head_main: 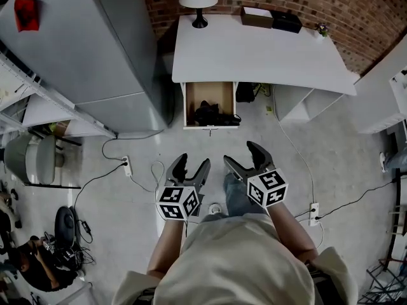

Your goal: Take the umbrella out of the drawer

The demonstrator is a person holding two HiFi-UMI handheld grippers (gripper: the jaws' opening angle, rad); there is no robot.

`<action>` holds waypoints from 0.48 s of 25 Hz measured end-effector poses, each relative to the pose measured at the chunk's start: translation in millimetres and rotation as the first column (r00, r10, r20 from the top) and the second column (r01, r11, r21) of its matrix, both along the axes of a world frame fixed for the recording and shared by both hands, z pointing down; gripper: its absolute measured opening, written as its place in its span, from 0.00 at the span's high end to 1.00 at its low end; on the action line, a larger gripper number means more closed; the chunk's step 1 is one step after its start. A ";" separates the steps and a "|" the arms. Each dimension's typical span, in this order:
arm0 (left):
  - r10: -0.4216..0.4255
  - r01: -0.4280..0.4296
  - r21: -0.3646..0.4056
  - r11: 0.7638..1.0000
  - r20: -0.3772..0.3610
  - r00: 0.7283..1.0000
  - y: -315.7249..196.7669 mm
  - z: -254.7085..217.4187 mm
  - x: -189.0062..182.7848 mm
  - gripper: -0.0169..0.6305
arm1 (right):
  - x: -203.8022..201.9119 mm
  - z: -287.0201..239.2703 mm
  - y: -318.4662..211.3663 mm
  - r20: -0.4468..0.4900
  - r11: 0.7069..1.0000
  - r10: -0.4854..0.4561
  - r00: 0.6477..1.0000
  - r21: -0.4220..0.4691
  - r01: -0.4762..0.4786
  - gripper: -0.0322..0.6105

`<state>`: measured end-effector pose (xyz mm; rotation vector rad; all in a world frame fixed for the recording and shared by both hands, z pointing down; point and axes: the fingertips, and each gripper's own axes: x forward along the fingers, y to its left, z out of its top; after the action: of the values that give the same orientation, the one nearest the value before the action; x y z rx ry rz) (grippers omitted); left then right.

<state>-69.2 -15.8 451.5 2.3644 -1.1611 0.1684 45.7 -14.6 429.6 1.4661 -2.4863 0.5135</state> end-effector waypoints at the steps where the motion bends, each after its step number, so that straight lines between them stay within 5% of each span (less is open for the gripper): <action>1: -0.005 0.005 -0.007 1.000 0.001 1.000 -2.8 3.2 0.6 0.50 | 1.6 4.4 -5.5 -0.003 1.000 -0.005 1.000 -0.007 0.005 0.40; 12: -0.081 0.083 -0.080 0.993 0.031 0.996 -84.4 39.8 13.8 0.50 | 16.3 57.5 -113.4 -0.051 0.990 -0.116 0.992 -0.087 0.112 0.40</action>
<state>-55.4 -100.3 491.3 2.2460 -1.2382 0.2170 62.0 -128.0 487.1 1.2809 -2.4561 0.5412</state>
